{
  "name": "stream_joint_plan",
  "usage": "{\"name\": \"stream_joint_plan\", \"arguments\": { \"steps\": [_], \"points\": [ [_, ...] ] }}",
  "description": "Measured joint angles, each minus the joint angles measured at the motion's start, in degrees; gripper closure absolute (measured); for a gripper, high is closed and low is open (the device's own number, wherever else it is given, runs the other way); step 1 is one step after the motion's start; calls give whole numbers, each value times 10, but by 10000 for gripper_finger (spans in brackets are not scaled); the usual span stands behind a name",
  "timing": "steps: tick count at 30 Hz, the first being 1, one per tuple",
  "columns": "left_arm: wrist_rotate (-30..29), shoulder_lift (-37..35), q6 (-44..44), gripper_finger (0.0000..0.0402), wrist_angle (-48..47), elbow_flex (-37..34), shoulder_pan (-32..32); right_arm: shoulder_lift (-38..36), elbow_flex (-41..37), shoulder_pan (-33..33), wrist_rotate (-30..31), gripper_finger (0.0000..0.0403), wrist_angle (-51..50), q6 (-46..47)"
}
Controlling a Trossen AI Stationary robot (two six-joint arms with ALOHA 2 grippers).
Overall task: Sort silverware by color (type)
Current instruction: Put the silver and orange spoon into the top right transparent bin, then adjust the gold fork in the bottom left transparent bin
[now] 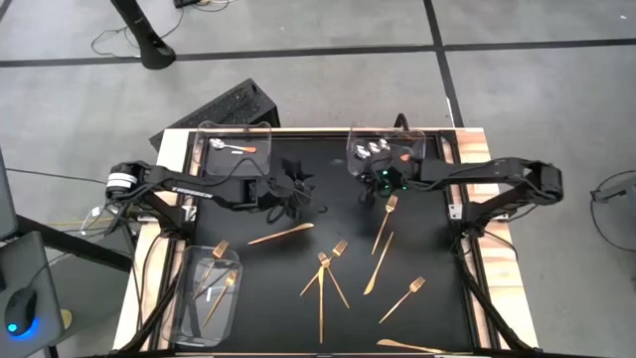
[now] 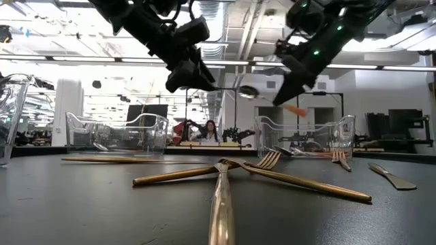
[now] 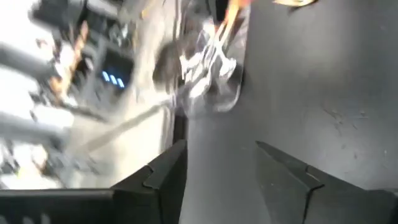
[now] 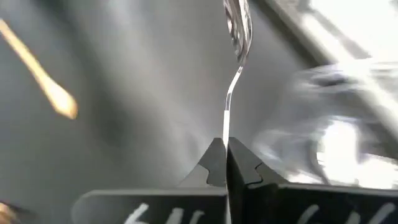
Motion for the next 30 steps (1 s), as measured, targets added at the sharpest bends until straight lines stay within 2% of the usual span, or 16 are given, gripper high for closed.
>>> {"name": "stream_joint_plan", "arguments": {
  "steps": [5,9,15,19,24,27,30],
  "points": [
    [38,-26,-140,227,-89,0,34,-53,0,-5,89,396,-37,-64],
    [64,-26,-226,230,-160,0,51,-69,0,-32,162,396,-75,-108],
    [84,-21,-290,231,-213,0,51,-60,0,-92,163,383,-126,-120],
    [92,-21,-301,231,-223,0,43,-56,0,-117,163,339,-127,-115],
    [96,-21,-302,231,-223,0,36,-56,0,-122,162,262,-126,-117],
    [104,-21,-306,231,-222,0,36,-58,0,-115,162,218,-128,-80],
    [106,-21,-324,231,-225,0,36,-58,0,-101,158,191,-128,-22]
  ]
}}
